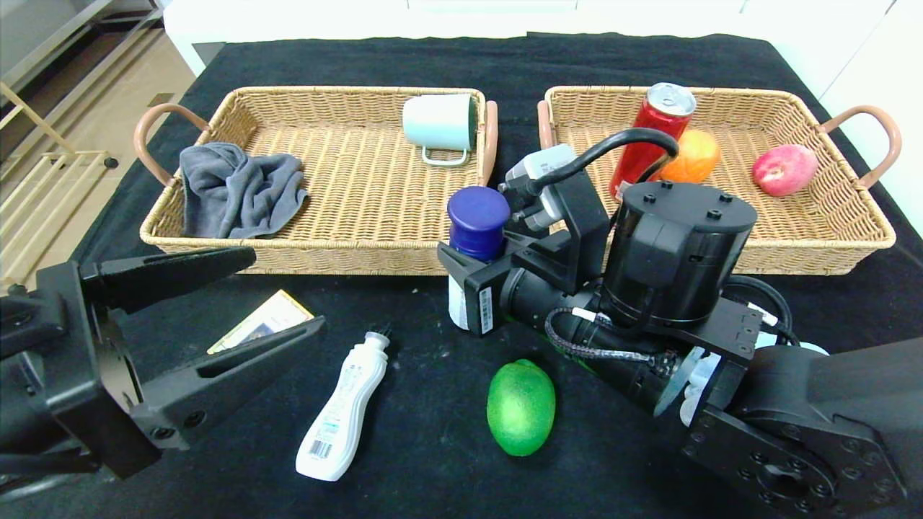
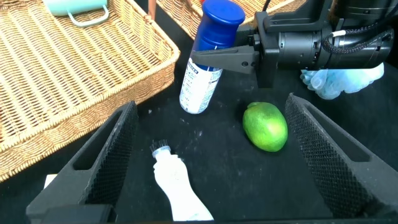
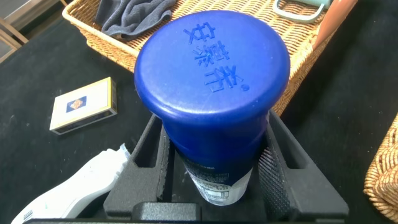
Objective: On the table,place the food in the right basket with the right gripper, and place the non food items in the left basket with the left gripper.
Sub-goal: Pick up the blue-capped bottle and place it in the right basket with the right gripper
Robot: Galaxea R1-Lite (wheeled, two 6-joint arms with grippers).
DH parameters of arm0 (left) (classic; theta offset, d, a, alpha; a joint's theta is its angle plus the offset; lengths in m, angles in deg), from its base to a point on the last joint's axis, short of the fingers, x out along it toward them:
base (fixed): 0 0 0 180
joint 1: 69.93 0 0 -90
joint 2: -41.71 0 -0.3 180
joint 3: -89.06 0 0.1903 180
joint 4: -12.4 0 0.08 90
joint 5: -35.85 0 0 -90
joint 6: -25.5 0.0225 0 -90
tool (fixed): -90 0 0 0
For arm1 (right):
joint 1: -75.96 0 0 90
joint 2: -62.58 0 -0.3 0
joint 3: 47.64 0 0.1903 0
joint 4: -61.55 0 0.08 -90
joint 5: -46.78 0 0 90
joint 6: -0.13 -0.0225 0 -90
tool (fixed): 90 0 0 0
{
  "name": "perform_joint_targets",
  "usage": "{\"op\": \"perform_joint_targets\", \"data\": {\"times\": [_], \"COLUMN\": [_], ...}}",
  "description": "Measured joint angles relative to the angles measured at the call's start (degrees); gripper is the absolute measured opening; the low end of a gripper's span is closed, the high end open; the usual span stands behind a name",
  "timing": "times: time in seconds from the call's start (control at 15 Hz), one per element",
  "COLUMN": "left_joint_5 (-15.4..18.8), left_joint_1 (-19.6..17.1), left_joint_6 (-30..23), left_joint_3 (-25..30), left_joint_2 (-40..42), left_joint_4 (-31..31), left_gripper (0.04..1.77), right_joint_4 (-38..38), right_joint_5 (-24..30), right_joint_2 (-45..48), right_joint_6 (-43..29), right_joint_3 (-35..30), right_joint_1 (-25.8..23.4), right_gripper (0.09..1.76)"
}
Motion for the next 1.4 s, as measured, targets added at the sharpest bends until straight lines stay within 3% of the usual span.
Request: {"op": "perform_joint_targets", "data": {"times": [0.53,1.13,1.4], "left_joint_5": [-0.06,0.02,0.02], "left_joint_1": [-0.06,0.17,0.28], "left_joint_6": [-0.02,0.00,0.16], "left_joint_3": [0.00,0.18,0.22], "left_joint_2": [-0.15,-0.39,-0.45], "left_joint_4": [0.02,-0.09,-0.09], "left_gripper": [1.72,1.72,1.72], "right_joint_4": [-0.56,-4.78,-13.00], "right_joint_5": [0.24,1.38,2.26], "right_joint_2": [0.35,8.57,13.62], "right_joint_6": [0.20,-2.40,-2.51], "right_joint_3": [-0.07,0.06,0.63], "right_joint_1": [0.05,-1.29,-3.45], "right_gripper": [0.83,0.83,0.83]}}
